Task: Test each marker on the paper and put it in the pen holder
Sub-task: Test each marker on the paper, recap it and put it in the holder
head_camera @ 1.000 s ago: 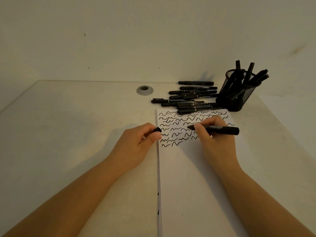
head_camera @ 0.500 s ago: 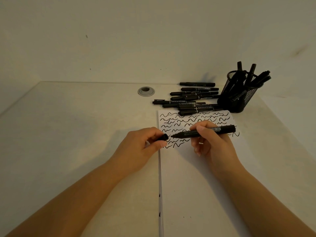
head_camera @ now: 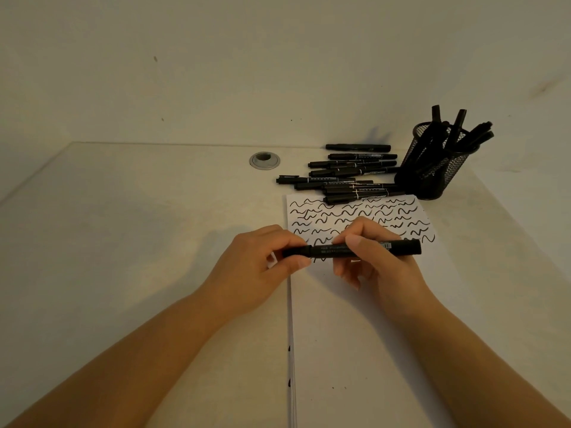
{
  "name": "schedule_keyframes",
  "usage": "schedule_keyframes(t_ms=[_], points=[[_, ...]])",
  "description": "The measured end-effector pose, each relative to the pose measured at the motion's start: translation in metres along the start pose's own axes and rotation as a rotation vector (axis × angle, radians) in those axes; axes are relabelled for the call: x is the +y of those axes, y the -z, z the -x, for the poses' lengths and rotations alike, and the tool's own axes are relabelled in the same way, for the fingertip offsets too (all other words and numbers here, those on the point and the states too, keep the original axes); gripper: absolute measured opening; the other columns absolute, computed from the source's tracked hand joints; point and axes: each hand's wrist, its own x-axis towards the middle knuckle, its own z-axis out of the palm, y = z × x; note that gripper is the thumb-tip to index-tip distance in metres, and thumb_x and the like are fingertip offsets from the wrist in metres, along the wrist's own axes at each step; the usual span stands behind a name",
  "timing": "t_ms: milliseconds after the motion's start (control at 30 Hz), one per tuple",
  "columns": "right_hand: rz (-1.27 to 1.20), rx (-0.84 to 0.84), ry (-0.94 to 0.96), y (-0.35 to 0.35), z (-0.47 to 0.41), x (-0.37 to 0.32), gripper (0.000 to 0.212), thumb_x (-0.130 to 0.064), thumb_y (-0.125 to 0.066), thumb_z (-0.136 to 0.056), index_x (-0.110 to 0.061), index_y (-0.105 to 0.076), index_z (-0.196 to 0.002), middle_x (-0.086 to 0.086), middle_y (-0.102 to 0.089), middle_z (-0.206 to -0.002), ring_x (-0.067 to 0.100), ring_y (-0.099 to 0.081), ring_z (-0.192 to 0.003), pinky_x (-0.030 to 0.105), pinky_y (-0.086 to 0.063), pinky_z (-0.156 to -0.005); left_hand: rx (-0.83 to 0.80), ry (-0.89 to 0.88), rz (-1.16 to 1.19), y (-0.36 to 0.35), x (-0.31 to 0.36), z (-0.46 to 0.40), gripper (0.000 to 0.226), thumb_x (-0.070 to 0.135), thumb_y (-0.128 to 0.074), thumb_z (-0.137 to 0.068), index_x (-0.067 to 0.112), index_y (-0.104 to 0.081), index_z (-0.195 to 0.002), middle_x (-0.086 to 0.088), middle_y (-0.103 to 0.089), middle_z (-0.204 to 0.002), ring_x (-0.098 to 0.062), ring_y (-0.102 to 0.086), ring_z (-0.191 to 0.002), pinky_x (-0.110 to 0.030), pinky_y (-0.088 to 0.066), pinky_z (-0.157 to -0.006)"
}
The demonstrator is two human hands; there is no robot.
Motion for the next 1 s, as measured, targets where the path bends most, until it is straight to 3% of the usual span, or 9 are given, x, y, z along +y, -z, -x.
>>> schedule_keyframes(t_ms=[167,400,567,800,1000], points=[[-0.003,0.040,0.000,-0.004,-0.001,0.001,0.023,-0.021,-0.047,-0.080,-0.013,-0.060,-0.064,0.006,-0.057,-0.049,0.015,-0.047,-0.042,0.021,-0.035,-0.038,0.001,-0.062,-0.036,-0.002,0.006,0.002,0.018,0.033,-0.057,-0.082,0.022,-0.068,-0.091,0.024,-0.050,-0.070,0.004,-0.051,-0.071,-0.005,-0.036,-0.066],[-0.039,0.162,0.084,-0.012,0.002,0.003,0.028,-0.018,-0.043,-0.076,-0.011,-0.056,-0.052,0.002,-0.048,-0.041,0.014,-0.041,-0.037,0.017,-0.031,-0.039,-0.007,-0.158,-0.094,-0.005,0.020,0.006,0.032,0.039,-0.043,-0.087,0.017,-0.066,-0.087,0.024,-0.041,-0.065,-0.004,-0.045,-0.064,-0.015,-0.035,-0.056],[-0.064,0.215,0.167,-0.015,0.005,0.003,0.028,-0.012,-0.040,-0.074,-0.001,-0.048,-0.050,0.001,-0.044,-0.045,0.011,-0.039,-0.035,0.015,-0.029,-0.038,-0.051,-0.133,0.006,-0.010,0.023,0.007,0.032,0.039,-0.041,-0.086,0.016,-0.064,-0.082,0.020,-0.043,-0.061,0.001,-0.043,-0.059,-0.014,-0.032,-0.054],[-0.055,0.169,0.259,-0.018,0.005,0.005,0.030,-0.025,-0.044,-0.069,-0.005,-0.048,-0.047,-0.006,-0.043,-0.044,0.010,-0.037,-0.035,0.014,-0.030,-0.039,-0.193,-0.009,0.243,-0.012,0.022,0.010,0.021,0.047,-0.038,-0.083,0.037,-0.053,-0.071,0.015,-0.046,-0.053,-0.002,-0.039,-0.045,-0.011,-0.027,-0.047],[-0.030,0.110,0.320,-0.019,0.007,0.004,0.031,-0.024,-0.042,-0.072,-0.005,-0.048,-0.049,-0.008,-0.044,-0.045,0.010,-0.037,-0.037,0.014,-0.030,-0.040,-0.310,0.020,0.345,-0.010,0.018,0.010,0.028,0.049,-0.035,-0.084,0.035,-0.053,-0.068,0.010,-0.039,-0.054,-0.005,-0.033,-0.048,-0.014,-0.027,-0.050]])
